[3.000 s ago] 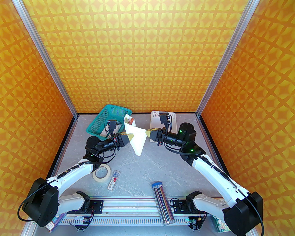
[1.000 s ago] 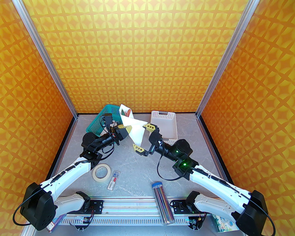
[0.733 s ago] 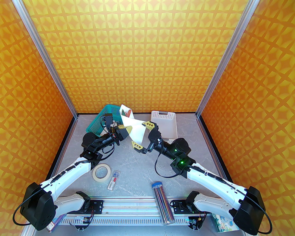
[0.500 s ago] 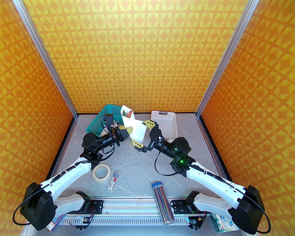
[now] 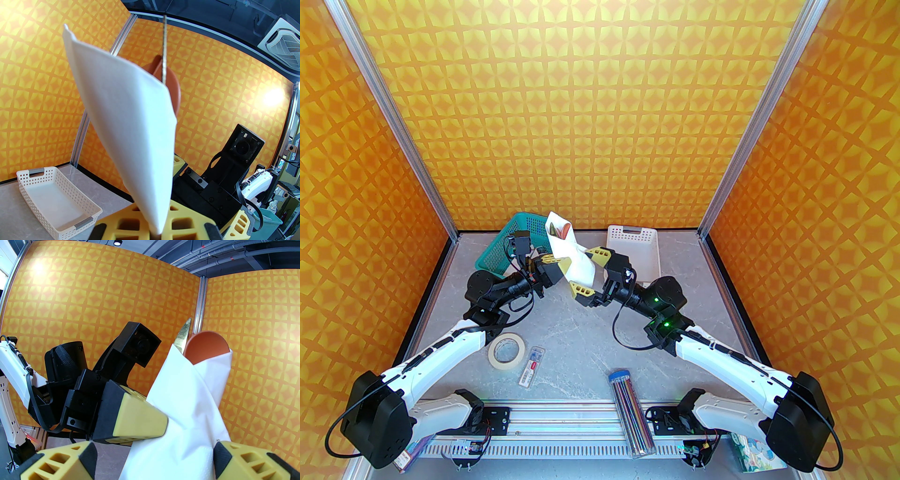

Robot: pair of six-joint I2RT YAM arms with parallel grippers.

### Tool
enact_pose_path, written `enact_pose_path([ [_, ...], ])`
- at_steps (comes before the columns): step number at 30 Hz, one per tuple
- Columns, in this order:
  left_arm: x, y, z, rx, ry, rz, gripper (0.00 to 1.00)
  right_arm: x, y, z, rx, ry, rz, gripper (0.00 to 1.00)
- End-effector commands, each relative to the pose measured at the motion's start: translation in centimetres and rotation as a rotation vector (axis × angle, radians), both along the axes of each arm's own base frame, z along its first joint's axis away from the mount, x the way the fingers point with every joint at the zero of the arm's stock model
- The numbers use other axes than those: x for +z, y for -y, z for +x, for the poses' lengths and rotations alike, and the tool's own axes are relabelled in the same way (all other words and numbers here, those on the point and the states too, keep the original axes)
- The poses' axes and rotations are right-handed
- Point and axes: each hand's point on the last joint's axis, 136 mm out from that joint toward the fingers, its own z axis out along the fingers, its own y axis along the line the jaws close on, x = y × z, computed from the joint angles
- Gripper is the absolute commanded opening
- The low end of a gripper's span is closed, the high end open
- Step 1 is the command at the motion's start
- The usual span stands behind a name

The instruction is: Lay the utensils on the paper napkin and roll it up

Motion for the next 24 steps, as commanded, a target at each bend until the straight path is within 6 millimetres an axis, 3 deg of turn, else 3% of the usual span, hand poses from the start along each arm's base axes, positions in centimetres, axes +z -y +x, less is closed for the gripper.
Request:
enact_pose_path([
  [1, 2.2, 0.0, -0.9, -0.018, 0.073, -0.031, 0.0, -0.5, -0.2, -0.5, 0.056, -0.045, 0.02, 0.82],
  [16, 2.3, 0.3, -0.8, -0.027, 0.073, -0.039, 0.0, -1.5, -2.2, -0.5, 0.165, -0.119, 0.034, 0.72],
  [24, 2.2, 0.4, -0.6, -0.026, 0.07, -0.036, 0.0, -0.8, -2.7, -1.1, 0.221, -0.131, 0.049, 0.62],
])
